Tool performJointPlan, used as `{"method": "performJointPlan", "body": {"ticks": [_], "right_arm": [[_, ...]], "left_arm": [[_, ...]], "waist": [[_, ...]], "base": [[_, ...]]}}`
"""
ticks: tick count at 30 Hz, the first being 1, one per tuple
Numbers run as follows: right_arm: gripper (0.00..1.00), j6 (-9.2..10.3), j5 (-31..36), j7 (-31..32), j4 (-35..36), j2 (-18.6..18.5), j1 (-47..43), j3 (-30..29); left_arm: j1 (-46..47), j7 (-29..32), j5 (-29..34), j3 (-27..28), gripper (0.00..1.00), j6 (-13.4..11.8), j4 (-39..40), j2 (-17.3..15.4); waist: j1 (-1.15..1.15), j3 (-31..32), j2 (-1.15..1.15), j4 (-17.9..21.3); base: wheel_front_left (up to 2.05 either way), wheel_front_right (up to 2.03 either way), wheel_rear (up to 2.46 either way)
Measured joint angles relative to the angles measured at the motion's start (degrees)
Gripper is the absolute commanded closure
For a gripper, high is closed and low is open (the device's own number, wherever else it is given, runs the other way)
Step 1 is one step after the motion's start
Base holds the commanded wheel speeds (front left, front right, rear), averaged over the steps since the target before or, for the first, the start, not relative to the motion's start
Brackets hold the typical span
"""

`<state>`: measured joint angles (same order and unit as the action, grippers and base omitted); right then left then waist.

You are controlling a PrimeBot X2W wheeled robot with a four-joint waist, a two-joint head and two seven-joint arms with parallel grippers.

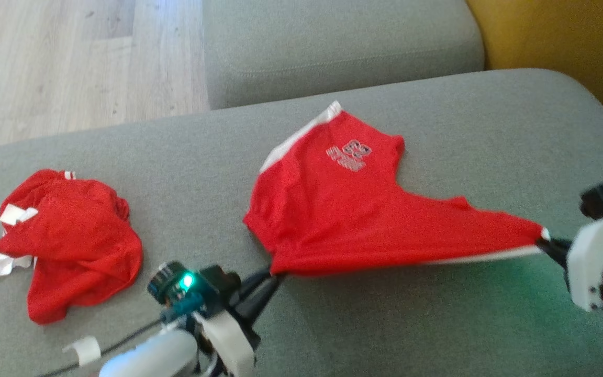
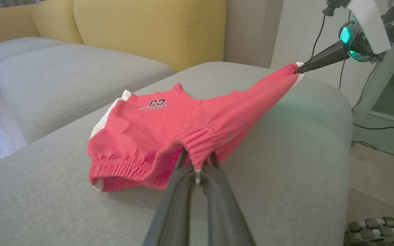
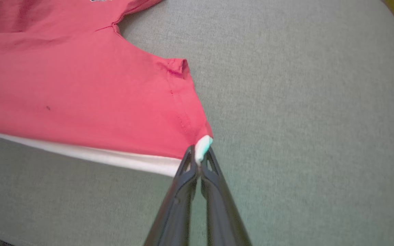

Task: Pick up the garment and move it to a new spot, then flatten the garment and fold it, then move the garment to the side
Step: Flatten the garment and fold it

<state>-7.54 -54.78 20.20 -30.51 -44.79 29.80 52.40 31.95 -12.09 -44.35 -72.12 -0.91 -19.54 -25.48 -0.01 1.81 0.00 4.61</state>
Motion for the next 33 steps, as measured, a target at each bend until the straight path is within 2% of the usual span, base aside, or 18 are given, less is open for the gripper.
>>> {"method": "performJointPlan", "body": {"ticks": [5,9,13,19,25,33], "right_arm": [[1.0,0.0,-2.2,0.2,5.9,-4.4,-7.1,-4.9],[1.0,0.0,-1.7,-0.8,7.5,-4.6,-8.1,-8.4],[1.0,0.0,1.5,-2.1,8.8,-4.1,-8.1,-12.7],[1.0,0.0,8.9,-3.1,9.0,-0.3,-6.8,-18.6],[1.0,0.0,16.1,-3.0,8.3,3.9,-0.3,-23.4],[1.0,0.0,21.4,-1.5,4.0,7.8,7.3,-24.2]], "left_arm": [[-3.7,2.6,-0.1,-0.6,1.0,-3.9,9.3,-2.7],[-3.8,3.4,-0.1,-0.6,1.0,-5.3,12.0,-3.6],[-3.7,4.0,-0.2,-0.1,1.0,-6.2,13.2,-4.1],[-1.0,4.4,-1.0,1.5,1.0,-6.7,12.5,-4.0],[3.4,4.5,-1.0,3.2,1.0,-6.6,10.1,-3.1],[7.3,5.4,-1.0,3.6,1.0,-5.0,6.5,-0.7]], "waist": [[0.0,1.1,0.0,0.1],[0.01,0.8,0.0,-0.2],[0.01,-0.2,0.0,-0.9],[0.02,-3.2,0.0,-2.6],[0.02,-7.2,0.0,-5.0],[0.03,-11.9,0.0,-8.9]], "base": [[0.0,0.0,0.0],[0.0,0.0,0.0],[0.0,0.0,0.0],[0.0,0.0,0.0],[0.0,0.0,0.0],[0.0,0.0,0.0]]}}
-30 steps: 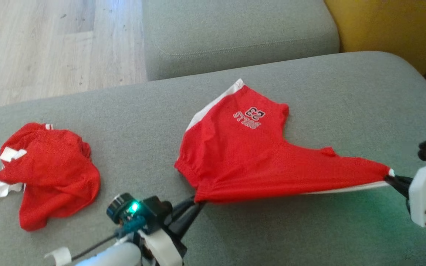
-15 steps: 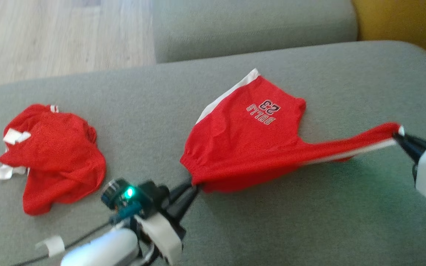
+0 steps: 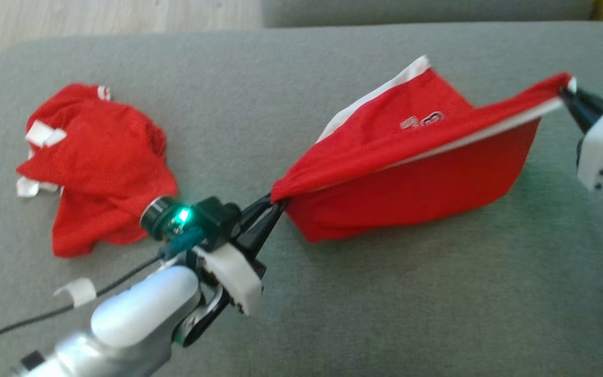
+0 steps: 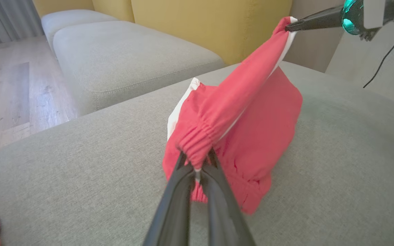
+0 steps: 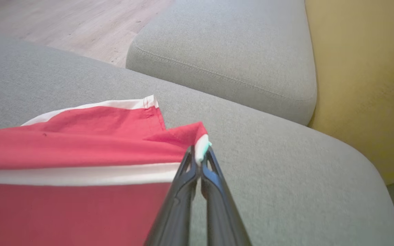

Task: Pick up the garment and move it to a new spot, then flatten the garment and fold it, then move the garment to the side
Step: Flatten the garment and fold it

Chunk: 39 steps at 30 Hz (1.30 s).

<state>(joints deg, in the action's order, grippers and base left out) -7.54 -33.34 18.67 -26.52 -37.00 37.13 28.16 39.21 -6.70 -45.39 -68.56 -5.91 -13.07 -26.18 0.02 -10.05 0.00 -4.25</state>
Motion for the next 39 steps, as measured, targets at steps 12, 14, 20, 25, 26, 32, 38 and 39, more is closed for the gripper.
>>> {"method": "performJointPlan", "body": {"ticks": [12,14,20,25,26,32,38,39], "right_arm": [[1.0,0.0,2.3,-0.8,-10.3,1.5,13.2,6.0],[1.0,0.0,2.2,-1.4,-12.1,1.5,14.4,7.2],[1.0,0.0,2.2,-2.6,-16.3,1.6,18.3,11.2],[0.0,0.0,2.1,-4.5,-19.7,1.9,21.1,13.5],[0.0,0.0,2.1,-4.8,-20.2,1.9,21.5,14.1],[0.0,0.0,1.2,-7.4,-23.5,2.5,22.4,16.6],[0.0,0.0,-2.2,-10.6,-25.1,3.7,22.3,17.4],[0.0,0.0,-3.2,-11.5,-25.4,4.0,22.2,17.1]], "left_arm": [[4.8,1.0,-0.8,0.0,1.0,3.0,-6.8,5.5],[5.4,1.0,-0.8,-0.1,1.0,3.5,-7.8,6.4],[7.2,0.2,-0.4,-0.6,1.0,4.7,-10.8,8.6],[8.5,-0.5,0.1,-1.0,0.77,5.5,-12.7,10.3],[8.7,-0.6,0.1,-1.0,0.08,5.5,-13.0,10.6],[8.9,-1.8,0.3,-1.0,0.0,5.5,-15.5,10.8],[8.9,-3.0,0.0,-0.2,0.0,5.3,-16.4,10.3],[8.8,-3.1,0.0,0.2,0.0,5.1,-16.4,10.0]], "waist": [[-0.01,-7.2,0.0,-6.7],[-0.01,-8.2,0.0,-7.8],[-0.01,-11.1,0.0,-10.6],[-0.01,-12.6,0.0,-12.0],[-0.01,-12.8,0.0,-12.1],[-0.02,-12.0,0.0,-11.8],[-0.02,-10.0,0.0,-10.5],[-0.02,-9.5,0.0,-10.2]], "base": [[0.0,0.0,0.0],[0.0,0.0,0.0],[0.0,0.0,0.0],[0.0,0.0,0.0],[0.0,0.0,0.0],[0.0,0.0,0.0],[0.0,0.0,0.0],[0.0,0.0,0.0]]}}
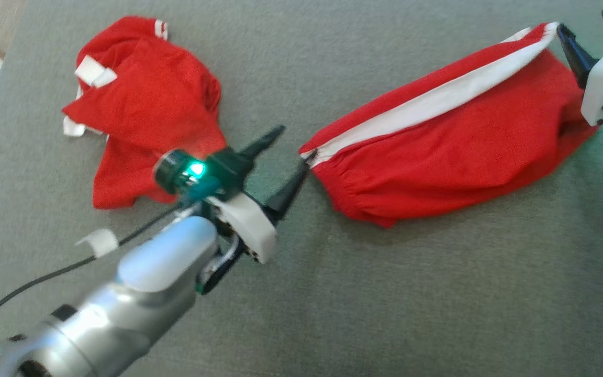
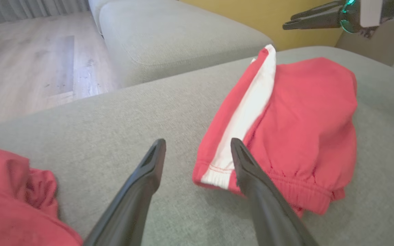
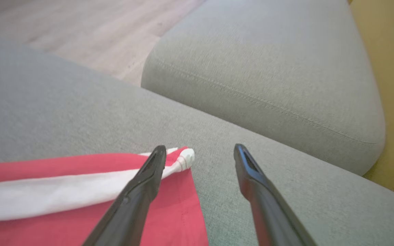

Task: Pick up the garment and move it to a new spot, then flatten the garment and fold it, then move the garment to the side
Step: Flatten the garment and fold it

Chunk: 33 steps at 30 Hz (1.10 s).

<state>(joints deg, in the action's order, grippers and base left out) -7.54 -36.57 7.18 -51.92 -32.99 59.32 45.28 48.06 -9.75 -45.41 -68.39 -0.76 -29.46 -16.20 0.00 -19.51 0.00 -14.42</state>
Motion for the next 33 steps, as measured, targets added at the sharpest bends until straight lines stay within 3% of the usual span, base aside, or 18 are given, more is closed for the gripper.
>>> {"method": "performJointPlan", "body": {"ticks": [11,15,19,22,25,33], "right_arm": [[0.0,0.0,-6.9,-15.7,0.2,2.6,-5.5,-6.7],[0.0,0.0,-7.8,-19.9,2.2,4.3,-9.4,-10.4],[0.0,0.0,-8.5,-21.3,5.6,6.2,-14.5,-16.2],[0.0,0.0,-7.9,-21.5,9.1,8.2,-20.1,-21.6],[0.0,0.0,-2.9,-21.6,15.0,12.0,-28.7,-29.0],[0.0,0.0,6.7,-21.5,22.1,22.9,-44.1,-39.5]], "left_arm": [[-4.6,-4.5,-3.6,10.5,0.0,-6.7,4.2,-4.8],[-9.3,-4.6,-2.9,18.8,0.0,-9.3,9.6,-5.1],[-15.8,-4.7,0.7,27.2,0.0,-10.4,14.5,-4.6],[-21.7,-4.7,3.5,32.4,0.0,-10.3,16.7,-3.4],[-27.9,-4.7,7.3,37.4,0.0,-9.0,18.0,-1.2],[-37.6,-4.7,12.7,42.5,0.0,-4.5,16.4,2.6]], "waist": [[-0.01,7.2,0.0,5.2],[-0.01,9.8,0.0,7.5],[-0.01,12.1,0.0,9.6],[-0.01,13.6,0.0,11.0],[-0.01,15.1,0.0,12.6],[-0.01,17.5,0.0,14.4]], "base": [[0.0,0.0,0.0],[0.0,0.0,0.0],[0.0,0.0,0.0],[0.0,0.0,0.0],[0.0,0.0,0.0],[0.0,0.0,0.0]]}}
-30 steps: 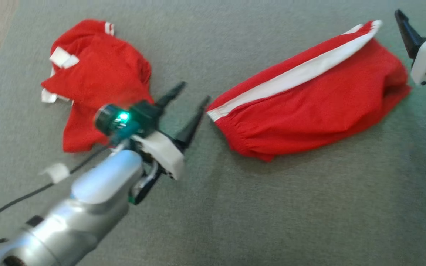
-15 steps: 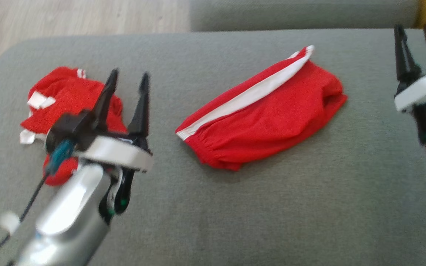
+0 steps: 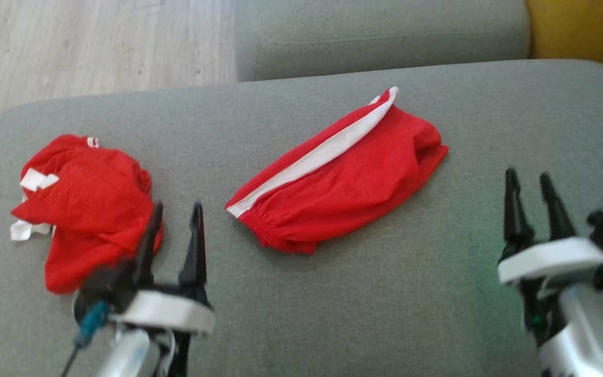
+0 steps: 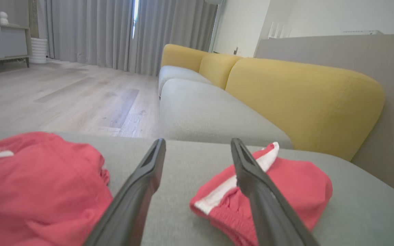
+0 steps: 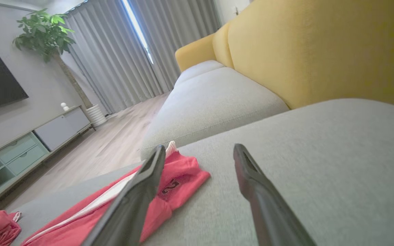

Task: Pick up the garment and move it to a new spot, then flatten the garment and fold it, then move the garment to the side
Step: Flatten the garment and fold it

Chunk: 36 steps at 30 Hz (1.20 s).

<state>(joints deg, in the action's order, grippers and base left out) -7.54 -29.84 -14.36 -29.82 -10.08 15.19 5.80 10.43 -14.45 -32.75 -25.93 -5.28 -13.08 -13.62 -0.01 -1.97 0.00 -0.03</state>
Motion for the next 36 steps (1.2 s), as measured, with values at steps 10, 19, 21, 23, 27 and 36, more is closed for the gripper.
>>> {"method": "performJointPlan", "body": {"ticks": [10,19,21,23,27,36], "right_arm": [[0.0,0.0,7.1,3.4,7.8,6.2,-8.7,-5.1],[0.0,0.0,9.9,7.5,10.9,7.1,-8.4,-8.4],[0.0,0.0,10.4,9.0,10.6,7.2,-6.8,-9.5],[0.0,0.0,11.1,10.5,9.8,7.3,-4.0,-10.6],[0.0,0.0,11.7,12.9,8.0,7.3,1.7,-13.0],[0.0,0.0,14.9,21.3,-2.9,6.3,17.7,-21.5]], "left_arm": [[-6.3,0.0,5.4,5.7,0.0,3.6,-2.0,4.7],[-5.3,0.0,9.6,7.7,0.0,6.9,-2.7,6.9],[-4.2,0.0,10.2,7.8,0.0,7.4,-2.9,7.4],[-2.8,0.0,10.7,7.8,0.0,7.9,-3.3,7.8],[-0.9,0.0,11.3,7.9,0.0,8.5,-3.7,8.6],[2.8,0.0,12.1,7.8,0.0,10.2,-5.4,10.0]], "waist": [[0.01,0.4,0.0,1.2],[0.01,-2.1,0.0,0.0],[0.01,-3.3,0.0,-0.5],[0.02,-4.6,0.0,-1.2],[0.02,-6.6,0.0,-2.7],[0.03,-12.0,0.0,-8.8]], "base": [[0.0,0.0,0.0],[0.0,0.0,0.0],[0.0,0.0,0.0],[0.0,0.0,0.0],[0.0,0.0,0.0],[0.0,0.0,0.0]]}}
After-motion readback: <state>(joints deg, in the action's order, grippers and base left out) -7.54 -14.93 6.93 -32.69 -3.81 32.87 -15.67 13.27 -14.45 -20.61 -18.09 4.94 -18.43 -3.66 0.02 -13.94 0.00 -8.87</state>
